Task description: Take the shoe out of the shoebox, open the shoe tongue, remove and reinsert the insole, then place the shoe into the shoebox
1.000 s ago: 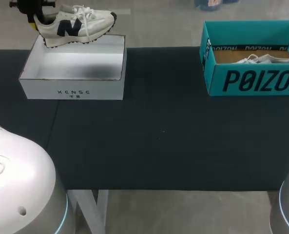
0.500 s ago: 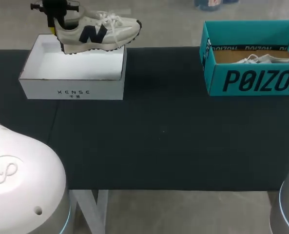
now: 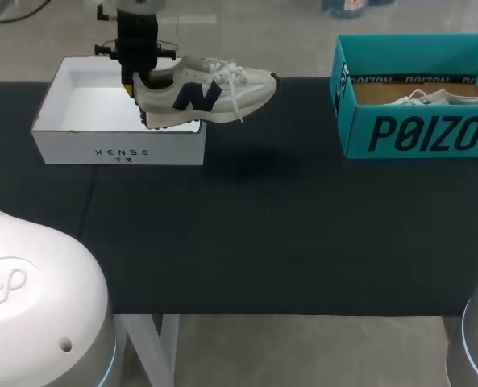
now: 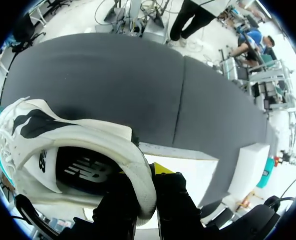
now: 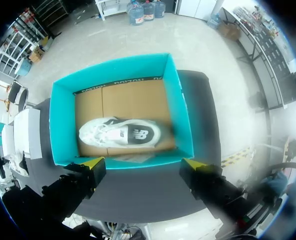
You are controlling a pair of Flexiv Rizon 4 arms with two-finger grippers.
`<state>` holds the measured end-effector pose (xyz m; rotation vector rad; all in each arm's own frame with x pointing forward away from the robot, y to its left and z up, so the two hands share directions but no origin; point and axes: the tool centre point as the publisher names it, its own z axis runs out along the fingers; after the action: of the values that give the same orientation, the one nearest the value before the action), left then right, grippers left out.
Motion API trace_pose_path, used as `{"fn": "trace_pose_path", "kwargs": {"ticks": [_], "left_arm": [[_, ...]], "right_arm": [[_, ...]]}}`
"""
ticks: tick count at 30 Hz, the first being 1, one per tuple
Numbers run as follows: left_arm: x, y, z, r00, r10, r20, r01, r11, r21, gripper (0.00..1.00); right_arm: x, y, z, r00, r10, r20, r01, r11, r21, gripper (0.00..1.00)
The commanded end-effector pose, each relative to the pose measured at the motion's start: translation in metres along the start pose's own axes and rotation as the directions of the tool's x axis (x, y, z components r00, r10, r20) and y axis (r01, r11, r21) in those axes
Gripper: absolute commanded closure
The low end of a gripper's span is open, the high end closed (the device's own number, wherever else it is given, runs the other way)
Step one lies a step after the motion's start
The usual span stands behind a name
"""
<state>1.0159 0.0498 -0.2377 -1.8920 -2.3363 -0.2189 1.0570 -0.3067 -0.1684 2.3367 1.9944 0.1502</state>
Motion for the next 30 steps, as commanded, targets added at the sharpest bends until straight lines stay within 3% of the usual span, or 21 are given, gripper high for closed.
{"fn": "trace_pose_path", "kwargs": {"ticks": [1,13,21,30], "left_arm": [[0.000,-0.029,0.003,1.000,-0.002,0.028,0.005,0.989,-0.145,1.00],[-0.050,-0.088,0.002,0.999,0.050,0.002,-0.048,0.974,-0.220,1.00],[-0.092,-0.118,0.026,0.996,0.091,-0.015,-0.093,0.975,-0.200,1.00],[-0.110,-0.142,0.056,0.994,0.034,-0.103,-0.054,0.977,-0.205,1.00]], "right_arm": [[0.000,0.000,0.000,1.000,0.001,0.000,-0.001,1.000,-0.001,0.00],[0.000,0.000,0.000,1.000,0.001,0.000,-0.001,1.000,-0.001,0.00],[0.000,0.000,0.000,1.000,0.001,0.000,-0.001,1.000,-0.001,0.00],[0.000,0.000,0.000,1.000,0.001,0.000,-0.001,1.000,-0.001,0.00]]}}
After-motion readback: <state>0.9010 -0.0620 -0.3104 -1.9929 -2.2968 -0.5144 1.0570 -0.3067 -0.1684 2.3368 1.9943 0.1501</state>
